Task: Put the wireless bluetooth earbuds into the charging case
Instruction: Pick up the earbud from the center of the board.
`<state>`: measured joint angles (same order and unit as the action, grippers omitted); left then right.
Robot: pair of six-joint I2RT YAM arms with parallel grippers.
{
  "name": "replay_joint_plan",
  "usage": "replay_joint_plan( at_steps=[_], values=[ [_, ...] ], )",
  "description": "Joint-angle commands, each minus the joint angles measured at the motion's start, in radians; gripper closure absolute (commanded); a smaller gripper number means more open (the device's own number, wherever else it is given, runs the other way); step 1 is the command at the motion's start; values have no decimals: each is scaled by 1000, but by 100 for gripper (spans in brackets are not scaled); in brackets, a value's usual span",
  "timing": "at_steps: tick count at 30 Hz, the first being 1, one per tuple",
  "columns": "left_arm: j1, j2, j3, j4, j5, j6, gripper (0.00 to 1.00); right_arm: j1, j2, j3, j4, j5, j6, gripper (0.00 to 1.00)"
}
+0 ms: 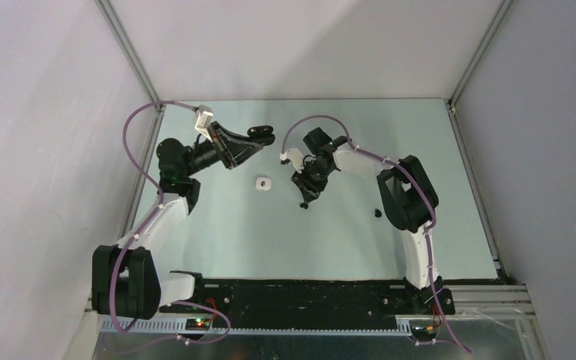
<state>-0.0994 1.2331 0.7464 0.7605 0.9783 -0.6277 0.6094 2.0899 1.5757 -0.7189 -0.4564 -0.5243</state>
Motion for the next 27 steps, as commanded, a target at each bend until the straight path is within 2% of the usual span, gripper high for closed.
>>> replay_joint_plan(
  at_steps=[1,20,27],
  values=[
    [8,-15,-6,20,-11,20,100,7,27,31,21,45,-11,56],
    [9,-5,-5,15,-17,22,100,42,7,-5,17,9,8,54],
    [9,-5,-8,11,-19,30,100,43,2,-22,12,4,9,61]
  ],
)
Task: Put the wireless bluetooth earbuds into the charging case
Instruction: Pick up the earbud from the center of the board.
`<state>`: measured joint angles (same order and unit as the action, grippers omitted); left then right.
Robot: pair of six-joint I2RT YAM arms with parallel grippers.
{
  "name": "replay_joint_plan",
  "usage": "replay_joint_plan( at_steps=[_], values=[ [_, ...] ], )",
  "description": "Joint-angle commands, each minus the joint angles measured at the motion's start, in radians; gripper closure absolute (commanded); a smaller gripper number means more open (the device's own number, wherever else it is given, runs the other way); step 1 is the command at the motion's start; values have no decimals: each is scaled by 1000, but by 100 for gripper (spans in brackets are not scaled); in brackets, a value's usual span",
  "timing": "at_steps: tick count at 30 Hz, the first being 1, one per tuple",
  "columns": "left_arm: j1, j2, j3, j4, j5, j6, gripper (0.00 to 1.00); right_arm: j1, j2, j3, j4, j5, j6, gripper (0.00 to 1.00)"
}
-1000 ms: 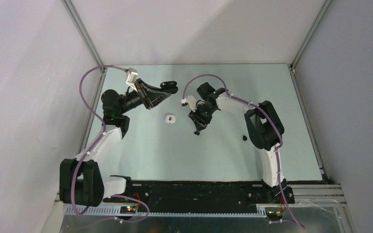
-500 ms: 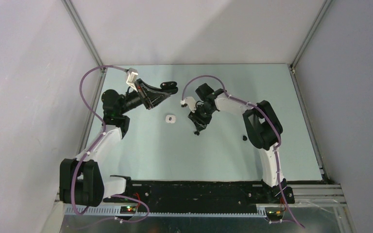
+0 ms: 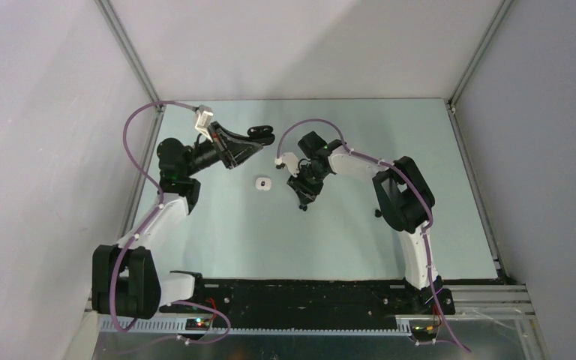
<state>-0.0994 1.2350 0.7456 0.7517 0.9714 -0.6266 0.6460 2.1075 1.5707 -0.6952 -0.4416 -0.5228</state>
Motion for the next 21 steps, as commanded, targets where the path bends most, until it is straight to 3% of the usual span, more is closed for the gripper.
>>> replay_joint_plan(
  at_steps=[1,9,21],
  values=[
    [9,-8,-8,19,-13,30,100,5,-15,-18,-13,-14,7,62],
    [9,-5,-11,5,-20,40,100,6,-13,-15,-23,-38,6,76],
    [8,2,-8,-4,-21,46,100,9,-6,-32,-24,-37,27,72]
  ],
)
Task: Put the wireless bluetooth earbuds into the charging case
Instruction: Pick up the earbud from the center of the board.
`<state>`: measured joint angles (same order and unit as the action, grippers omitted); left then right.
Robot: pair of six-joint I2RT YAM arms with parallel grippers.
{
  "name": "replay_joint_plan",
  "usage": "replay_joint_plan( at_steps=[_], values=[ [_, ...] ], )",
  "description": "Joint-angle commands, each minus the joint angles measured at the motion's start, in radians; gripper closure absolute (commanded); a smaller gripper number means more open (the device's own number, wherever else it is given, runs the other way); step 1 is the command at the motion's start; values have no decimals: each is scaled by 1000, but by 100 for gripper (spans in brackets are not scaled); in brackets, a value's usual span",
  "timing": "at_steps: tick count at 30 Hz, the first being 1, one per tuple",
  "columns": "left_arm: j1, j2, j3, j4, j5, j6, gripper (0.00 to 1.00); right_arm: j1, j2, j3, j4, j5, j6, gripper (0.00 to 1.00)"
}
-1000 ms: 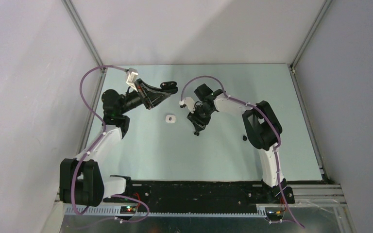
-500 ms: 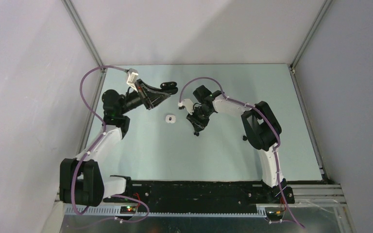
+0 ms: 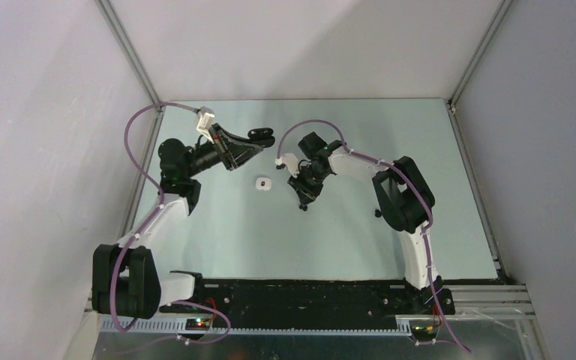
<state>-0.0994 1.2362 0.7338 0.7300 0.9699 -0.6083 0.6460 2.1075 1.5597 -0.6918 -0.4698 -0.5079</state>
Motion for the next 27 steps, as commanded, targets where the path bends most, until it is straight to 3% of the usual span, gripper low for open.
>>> replay_joint_plan(
  at_steps=[1,9,13,27],
  values=[
    [8,0,5,17,-19,28,100,9,-6,-21,-27,-9,13,73],
    [8,6,6,14,-22,30,100,9,-6,-18,-32,-17,18,82],
    [9,9,6,12,-23,31,100,12,-8,-24,-34,-10,27,79],
    [8,21,12,12,-26,33,100,21,-12,-37,-30,3,48,81]
  ],
)
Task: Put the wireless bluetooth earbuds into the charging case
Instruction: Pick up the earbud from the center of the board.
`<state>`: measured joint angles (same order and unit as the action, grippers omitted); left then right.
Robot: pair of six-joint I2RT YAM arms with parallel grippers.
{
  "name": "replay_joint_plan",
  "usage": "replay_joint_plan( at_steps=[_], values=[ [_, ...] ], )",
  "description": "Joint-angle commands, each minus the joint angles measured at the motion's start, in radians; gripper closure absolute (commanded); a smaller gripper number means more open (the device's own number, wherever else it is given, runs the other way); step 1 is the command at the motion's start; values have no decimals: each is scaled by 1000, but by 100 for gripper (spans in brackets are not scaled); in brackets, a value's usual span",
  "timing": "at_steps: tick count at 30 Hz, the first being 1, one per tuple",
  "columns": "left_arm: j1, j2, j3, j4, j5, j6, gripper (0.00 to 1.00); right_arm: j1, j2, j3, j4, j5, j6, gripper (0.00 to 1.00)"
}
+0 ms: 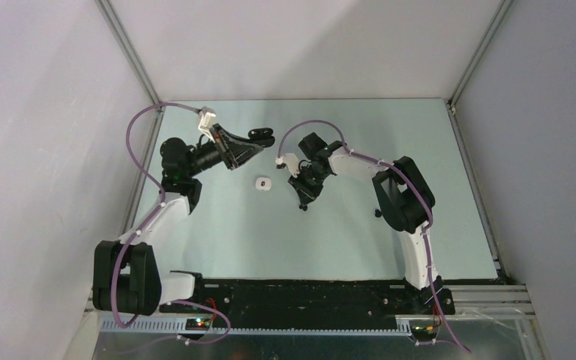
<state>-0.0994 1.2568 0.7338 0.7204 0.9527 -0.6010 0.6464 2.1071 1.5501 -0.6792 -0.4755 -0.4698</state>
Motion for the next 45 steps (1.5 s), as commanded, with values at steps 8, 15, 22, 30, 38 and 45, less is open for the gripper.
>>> replay_joint_plan(
  at_steps=[8,15,22,30,38,45],
  values=[
    [9,6,17,22,-11,28,100,27,-24,-47,-43,21,30,79],
    [9,17,23,22,-8,26,100,28,-26,-37,-50,12,20,100],
    [9,26,31,21,-5,26,100,12,-152,-31,-52,4,-33,100],
    [8,53,51,22,1,24,100,-15,-222,-6,-91,18,-131,100],
    [1,82,64,22,39,60,100,-48,-376,162,-173,124,-291,100],
    [-64,102,77,-4,20,90,100,16,-481,346,-142,242,-526,100]
  ],
)
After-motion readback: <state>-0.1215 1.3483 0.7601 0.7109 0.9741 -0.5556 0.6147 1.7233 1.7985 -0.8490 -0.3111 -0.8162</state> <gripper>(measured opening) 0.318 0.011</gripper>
